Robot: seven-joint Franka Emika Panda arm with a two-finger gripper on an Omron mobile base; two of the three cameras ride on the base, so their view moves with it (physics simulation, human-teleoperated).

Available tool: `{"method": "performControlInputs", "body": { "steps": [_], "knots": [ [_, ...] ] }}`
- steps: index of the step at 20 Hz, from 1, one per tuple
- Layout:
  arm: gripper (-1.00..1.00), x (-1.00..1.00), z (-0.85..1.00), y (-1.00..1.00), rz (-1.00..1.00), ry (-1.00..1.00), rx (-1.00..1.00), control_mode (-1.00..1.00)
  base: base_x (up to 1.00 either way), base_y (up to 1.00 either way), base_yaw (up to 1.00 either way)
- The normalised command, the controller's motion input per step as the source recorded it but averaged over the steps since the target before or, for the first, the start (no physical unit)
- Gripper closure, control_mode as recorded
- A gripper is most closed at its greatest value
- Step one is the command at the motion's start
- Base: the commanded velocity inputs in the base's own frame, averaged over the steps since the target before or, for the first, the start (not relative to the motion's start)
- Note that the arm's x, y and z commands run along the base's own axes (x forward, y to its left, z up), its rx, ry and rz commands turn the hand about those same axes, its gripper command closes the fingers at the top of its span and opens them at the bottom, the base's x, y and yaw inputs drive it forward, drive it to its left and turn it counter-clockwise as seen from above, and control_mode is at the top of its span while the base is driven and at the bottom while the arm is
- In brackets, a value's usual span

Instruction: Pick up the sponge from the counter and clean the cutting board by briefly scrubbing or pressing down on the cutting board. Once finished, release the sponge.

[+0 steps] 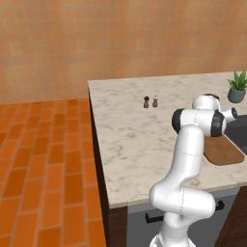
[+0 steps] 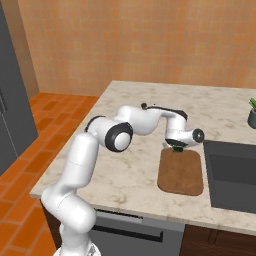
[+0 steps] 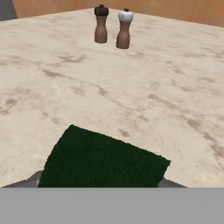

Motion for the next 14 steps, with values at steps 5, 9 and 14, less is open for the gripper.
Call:
{"method": "performControlInputs", "body": {
  "steps": [5,9,14],
  "knots": [
    [1.0,-0.29,-0.27,0.0,0.0,-0.02,0.0,-1.0,0.0,0.0,0.0],
    [1.0,-0.36,-0.48,-0.03,0.0,-0.01,0.0,-1.0,0.0,0.0,0.0],
    [1.0,-0.6,-0.27,-0.09,0.0,0.0,0.0,-1.0,0.0,0.0,0.0]
  ]
}}
